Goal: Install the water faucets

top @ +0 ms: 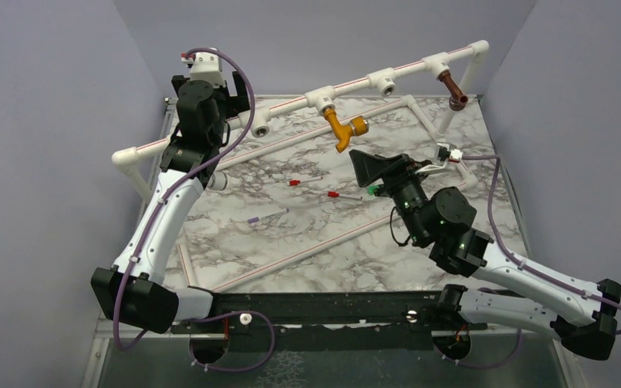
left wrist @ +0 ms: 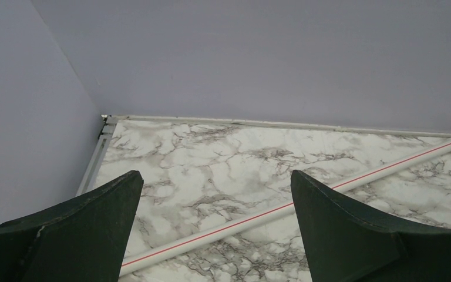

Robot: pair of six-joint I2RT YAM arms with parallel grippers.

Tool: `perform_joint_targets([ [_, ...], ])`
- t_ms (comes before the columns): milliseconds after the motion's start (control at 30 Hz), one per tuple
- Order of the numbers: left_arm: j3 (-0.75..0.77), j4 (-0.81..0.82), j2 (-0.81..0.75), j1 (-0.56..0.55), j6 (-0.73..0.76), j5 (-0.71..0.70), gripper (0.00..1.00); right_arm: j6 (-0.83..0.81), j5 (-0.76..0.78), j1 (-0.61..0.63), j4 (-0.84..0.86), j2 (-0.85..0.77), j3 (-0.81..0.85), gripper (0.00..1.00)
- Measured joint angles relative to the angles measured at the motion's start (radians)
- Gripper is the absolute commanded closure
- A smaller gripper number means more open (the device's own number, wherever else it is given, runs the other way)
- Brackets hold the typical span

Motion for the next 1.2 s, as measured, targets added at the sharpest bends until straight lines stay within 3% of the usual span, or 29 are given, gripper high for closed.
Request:
perform_joint_targets([
  [267, 0.0, 0.0, 0.0, 0.0, 0.0, 0.0, 0.03, -0.565, -0.14, 0.0, -0.021, -0.008, 0.08, 0.2],
  [700, 0.0, 0.0, 0.0, 0.001, 0.0, 0.0, 0.03, -1.533, -0.418, 0.0, -0.197, -0.02, 0.148, 0.18],
  [1000, 0.0, 0.0, 0.0, 0.002, 0.0, 0.001, 0.03, -1.996, -0.413, 0.0, -0.25, 0.115, 0.164, 0.17],
  [1200, 0.0, 0.0, 0.0, 0.002, 0.0, 0.001, 0.03, -2.206, -0.342, 0.0, -0.124, 0.212, 0.162, 0.18],
])
